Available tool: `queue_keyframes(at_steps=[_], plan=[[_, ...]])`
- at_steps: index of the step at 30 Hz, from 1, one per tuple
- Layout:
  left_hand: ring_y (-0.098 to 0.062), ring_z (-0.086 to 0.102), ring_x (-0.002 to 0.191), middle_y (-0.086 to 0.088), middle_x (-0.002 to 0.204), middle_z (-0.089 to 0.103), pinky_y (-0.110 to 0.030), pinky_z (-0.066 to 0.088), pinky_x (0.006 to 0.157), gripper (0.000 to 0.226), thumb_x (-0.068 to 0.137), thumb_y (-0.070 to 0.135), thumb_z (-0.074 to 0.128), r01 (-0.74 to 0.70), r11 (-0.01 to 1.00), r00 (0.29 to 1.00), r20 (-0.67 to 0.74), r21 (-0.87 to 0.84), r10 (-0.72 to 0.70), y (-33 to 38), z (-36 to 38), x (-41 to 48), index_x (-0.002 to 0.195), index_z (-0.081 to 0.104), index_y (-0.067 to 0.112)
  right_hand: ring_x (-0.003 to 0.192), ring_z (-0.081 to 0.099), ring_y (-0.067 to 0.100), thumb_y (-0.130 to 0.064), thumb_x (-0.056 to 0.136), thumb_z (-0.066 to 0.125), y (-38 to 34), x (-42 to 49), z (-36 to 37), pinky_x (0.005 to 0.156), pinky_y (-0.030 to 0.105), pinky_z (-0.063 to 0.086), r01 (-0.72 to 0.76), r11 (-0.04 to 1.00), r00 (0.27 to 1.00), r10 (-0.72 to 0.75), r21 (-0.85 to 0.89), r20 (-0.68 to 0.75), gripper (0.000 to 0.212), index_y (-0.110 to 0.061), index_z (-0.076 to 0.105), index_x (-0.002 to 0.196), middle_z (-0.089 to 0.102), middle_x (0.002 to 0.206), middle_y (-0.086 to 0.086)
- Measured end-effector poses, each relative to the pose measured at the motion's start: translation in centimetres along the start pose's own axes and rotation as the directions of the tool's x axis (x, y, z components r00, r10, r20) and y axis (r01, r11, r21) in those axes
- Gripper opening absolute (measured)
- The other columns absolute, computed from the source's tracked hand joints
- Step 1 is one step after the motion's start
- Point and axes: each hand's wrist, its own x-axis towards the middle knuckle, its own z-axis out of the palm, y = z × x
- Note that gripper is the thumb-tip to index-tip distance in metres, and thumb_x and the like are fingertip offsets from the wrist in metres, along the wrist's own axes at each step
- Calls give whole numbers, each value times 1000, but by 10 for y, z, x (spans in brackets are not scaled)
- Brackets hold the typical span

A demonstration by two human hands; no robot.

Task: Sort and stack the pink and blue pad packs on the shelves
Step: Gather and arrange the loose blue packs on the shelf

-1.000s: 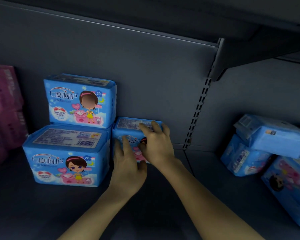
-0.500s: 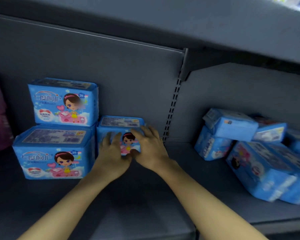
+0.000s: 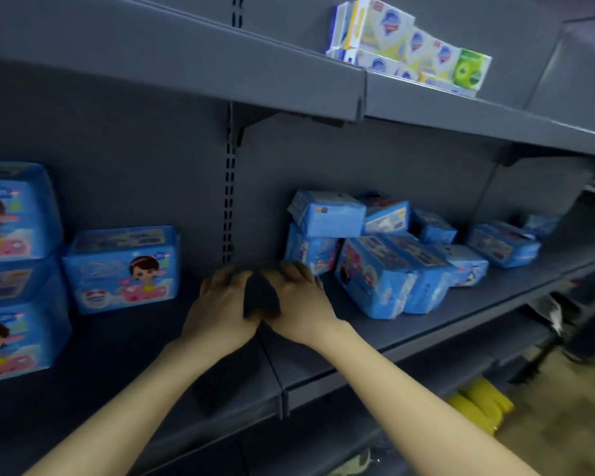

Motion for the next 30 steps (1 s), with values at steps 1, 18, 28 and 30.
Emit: queue_keyframes(at_steps=[1, 18, 28, 30], plan=[[-28, 22, 137, -6, 150, 22, -38, 30, 109, 61, 87, 26, 55, -14, 1000, 1000, 27, -9, 14, 8, 5, 2, 142, 30, 22, 141, 9, 29, -36, 89, 52, 8, -6, -4, 112, 49, 18, -35, 999, 999, 35, 0, 6, 62, -28, 26, 144, 20, 151, 4], [-20, 15, 141, -1, 153, 12, -31, 25, 111, 59, 91, 33, 53, -127, 991, 963, 233, -35, 131, 84, 73, 27, 143, 28, 24, 135, 14, 37, -49, 87, 51, 138, -31, -39, 102, 52, 29, -571, 821, 812, 568, 17, -133, 67, -16, 26, 140, 18, 146, 18], [-18, 18, 140, -1, 152, 17, -27, 22, 110, 55, 90, 31, 55, -76, 995, 976, 198, -66, 88, 101, 83, 34, 140, 34, 25, 128, 24, 38, -54, 86, 51, 144, 0, -45, 85, 43, 44, -557, 828, 820, 560, 66, -120, 67, -7, 32, 128, 33, 136, 20], [-18, 19, 140, -1, 152, 18, -27, 22, 110, 55, 89, 30, 56, -77, 994, 979, 182, -79, 90, 105, 85, 34, 140, 35, 24, 127, 26, 38, -54, 86, 52, 142, 1, -41, 84, 41, 45, -546, 837, 826, 543, 27, -151, 67, -6, 31, 128, 33, 136, 22]])
